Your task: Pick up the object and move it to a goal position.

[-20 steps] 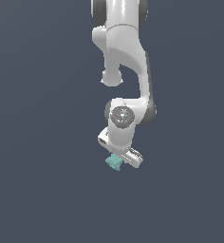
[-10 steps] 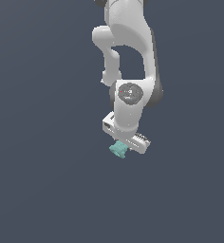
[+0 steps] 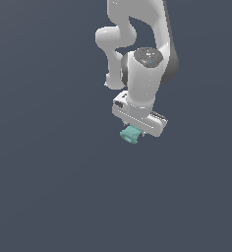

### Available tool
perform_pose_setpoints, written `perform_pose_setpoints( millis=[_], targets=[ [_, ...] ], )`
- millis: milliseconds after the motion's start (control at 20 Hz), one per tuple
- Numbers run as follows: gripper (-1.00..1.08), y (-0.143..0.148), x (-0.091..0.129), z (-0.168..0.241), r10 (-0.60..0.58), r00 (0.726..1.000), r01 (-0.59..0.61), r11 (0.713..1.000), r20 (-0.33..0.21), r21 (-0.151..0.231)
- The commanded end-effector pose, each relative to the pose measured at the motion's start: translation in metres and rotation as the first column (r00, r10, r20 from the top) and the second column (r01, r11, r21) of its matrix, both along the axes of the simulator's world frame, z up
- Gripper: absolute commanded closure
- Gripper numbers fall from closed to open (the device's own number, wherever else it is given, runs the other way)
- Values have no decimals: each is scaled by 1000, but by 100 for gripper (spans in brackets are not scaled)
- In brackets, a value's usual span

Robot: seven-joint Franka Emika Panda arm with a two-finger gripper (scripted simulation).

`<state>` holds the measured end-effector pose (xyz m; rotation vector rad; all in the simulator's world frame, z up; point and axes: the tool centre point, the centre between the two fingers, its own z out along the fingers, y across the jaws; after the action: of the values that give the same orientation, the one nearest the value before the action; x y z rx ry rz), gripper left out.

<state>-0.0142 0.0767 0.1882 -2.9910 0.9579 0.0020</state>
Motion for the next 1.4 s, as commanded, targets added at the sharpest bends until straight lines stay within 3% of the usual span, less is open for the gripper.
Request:
perform_pose_setpoints(
  millis=[0, 800, 1350],
  targets=[
    [108, 7, -14, 21, 0, 1000, 0, 1000, 0, 0],
    [108, 56, -101, 160, -1, 1000, 1, 1000, 2, -4],
    [108, 78, -133, 218, 0, 1000, 0, 1000, 1, -2]
  ],
)
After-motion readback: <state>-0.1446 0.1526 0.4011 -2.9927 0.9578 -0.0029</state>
